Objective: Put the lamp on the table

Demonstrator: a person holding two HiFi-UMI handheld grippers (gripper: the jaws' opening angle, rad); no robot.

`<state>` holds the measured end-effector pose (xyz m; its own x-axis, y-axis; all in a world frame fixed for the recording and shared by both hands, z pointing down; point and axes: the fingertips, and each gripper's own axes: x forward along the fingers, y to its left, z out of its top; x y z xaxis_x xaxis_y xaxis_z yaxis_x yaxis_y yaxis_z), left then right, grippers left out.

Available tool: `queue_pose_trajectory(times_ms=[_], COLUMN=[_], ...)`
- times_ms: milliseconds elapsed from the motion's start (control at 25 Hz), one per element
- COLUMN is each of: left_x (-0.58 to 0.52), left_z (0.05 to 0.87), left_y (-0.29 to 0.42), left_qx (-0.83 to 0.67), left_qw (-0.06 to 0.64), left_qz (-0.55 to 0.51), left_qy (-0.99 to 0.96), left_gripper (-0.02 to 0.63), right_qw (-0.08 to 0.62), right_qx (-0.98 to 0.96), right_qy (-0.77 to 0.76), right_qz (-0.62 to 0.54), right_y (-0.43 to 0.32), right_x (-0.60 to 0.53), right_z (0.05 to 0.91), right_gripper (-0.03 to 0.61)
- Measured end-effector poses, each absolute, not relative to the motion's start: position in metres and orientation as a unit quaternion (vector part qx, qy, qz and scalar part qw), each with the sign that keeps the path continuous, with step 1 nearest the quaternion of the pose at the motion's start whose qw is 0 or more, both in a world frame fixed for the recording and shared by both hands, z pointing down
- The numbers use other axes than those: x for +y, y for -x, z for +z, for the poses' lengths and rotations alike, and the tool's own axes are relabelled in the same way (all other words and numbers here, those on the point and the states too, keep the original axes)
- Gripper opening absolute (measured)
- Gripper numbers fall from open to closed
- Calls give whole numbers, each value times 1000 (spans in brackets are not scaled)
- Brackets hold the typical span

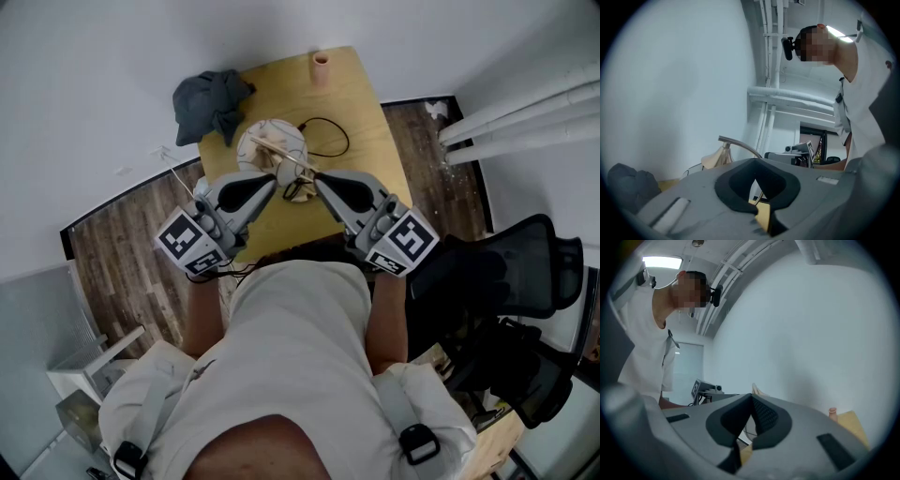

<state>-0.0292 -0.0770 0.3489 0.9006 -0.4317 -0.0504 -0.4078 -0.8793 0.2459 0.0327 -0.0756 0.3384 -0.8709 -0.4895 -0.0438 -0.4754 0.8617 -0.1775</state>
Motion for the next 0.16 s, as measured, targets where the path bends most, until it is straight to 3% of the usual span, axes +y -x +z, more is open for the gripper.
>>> queue_pose_trajectory(times_ms=[160], left_x=[-80], left_z=[350], left_y=[29], left_qx=[-215], left_qw=[115], left_qz=[-52], left_qy=[-968], left_gripper=[0], right_qw=[43], right_qx=[964], right_qy=[249], right_qz=[-80], right_y=[-33], right_x=[-78], right_z=[340], right_gripper=[-12])
